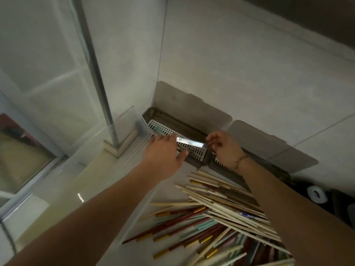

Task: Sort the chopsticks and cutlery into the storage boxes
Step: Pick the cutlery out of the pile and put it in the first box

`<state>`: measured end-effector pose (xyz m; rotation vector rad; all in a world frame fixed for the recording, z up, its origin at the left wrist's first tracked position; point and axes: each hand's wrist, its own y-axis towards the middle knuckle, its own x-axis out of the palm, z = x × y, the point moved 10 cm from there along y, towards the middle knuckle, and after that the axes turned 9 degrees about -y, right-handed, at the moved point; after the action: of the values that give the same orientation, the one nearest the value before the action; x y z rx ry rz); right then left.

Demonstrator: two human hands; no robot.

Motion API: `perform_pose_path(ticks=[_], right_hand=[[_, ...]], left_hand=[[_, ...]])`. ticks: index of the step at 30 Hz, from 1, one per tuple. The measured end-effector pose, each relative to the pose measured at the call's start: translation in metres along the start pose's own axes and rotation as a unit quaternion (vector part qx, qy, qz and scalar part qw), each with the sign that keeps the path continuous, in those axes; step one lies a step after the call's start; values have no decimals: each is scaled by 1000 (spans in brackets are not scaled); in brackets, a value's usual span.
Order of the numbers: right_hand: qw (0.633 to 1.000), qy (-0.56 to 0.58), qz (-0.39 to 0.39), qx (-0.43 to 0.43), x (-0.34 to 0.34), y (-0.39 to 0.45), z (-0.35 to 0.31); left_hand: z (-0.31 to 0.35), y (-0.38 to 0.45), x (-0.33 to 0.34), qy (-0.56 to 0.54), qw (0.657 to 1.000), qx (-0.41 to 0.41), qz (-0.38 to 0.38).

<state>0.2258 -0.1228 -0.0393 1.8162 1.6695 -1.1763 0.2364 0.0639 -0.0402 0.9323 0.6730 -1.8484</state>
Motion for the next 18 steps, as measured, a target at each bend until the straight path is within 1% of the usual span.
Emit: perform_pose_path(ticks=[4, 6, 8, 9, 11, 15, 17, 18], right_hand=[[1000, -3, 14, 19, 12, 25, 2], [998, -62, 8, 8, 21, 34, -4], [992, -121, -2, 19, 33, 42, -9], [993, -116, -8, 25, 40, 45, -11], [998, -55, -13, 31, 52, 49, -19], [993, 65, -40, 85, 74, 49, -21], [990, 76, -48, 112, 81, 50, -16], [990, 61, -56, 112, 84, 52, -15]], left_hand=[[-6, 1, 16, 97, 995, 6, -31], [-3, -1, 21, 131, 990, 28, -41], [-1, -2, 26, 146, 987, 40, -52], [-1, -1, 27, 149, 987, 39, -54], [-1, 1, 28, 148, 987, 30, -55], [1, 3, 28, 155, 986, 20, -53], [1, 3, 27, 156, 986, 18, -51], [1, 3, 25, 155, 987, 18, -48]])
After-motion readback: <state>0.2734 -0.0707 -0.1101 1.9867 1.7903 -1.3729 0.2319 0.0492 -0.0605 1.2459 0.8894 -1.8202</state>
